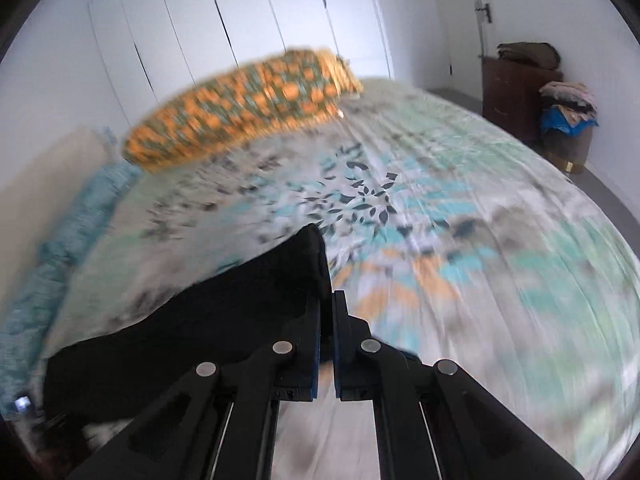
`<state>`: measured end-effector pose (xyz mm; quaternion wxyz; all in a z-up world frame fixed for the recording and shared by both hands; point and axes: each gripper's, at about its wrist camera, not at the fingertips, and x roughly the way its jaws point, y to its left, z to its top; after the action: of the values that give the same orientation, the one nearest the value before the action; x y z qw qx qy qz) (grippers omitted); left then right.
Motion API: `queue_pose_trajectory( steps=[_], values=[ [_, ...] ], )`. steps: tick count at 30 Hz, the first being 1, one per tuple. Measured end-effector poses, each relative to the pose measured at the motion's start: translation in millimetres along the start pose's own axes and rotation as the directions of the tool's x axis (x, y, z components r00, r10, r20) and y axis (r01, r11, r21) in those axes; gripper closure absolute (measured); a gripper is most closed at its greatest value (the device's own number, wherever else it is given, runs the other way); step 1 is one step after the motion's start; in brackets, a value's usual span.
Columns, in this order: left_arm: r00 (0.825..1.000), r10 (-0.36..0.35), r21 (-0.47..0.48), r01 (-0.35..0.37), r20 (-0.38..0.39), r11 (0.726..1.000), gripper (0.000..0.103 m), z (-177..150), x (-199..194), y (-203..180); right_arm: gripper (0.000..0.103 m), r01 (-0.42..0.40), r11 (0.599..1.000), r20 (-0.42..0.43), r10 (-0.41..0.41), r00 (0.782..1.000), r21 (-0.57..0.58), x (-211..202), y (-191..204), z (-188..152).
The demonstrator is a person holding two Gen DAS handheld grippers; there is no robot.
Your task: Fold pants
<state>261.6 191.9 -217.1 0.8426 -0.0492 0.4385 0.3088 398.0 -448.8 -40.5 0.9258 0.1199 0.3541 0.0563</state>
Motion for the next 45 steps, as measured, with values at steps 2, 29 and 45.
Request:
queue_pose_trajectory(
  steps=[2,29,45],
  values=[
    [1.000,0.008,0.008,-0.008,-0.013,1.000,0.001,2,0,-1,0.099,0.023,0.994,0.028,-0.025,0.999,0.102,-57,-15,-50],
    [0.971,-0.215,0.015,0.218,-0.101,0.976,0.001,-67,-94,45,0.014,0.118,0.965,-0.116,-0.149,0.982,-0.235,-103,146,-219],
    [0.968,-0.181,0.070,0.195,-0.176,0.978,0.000,-82,-78,33,0.014,-0.066,0.943,-0.251,-0.019,0.968,-0.327,-85,184,-255]
  ],
)
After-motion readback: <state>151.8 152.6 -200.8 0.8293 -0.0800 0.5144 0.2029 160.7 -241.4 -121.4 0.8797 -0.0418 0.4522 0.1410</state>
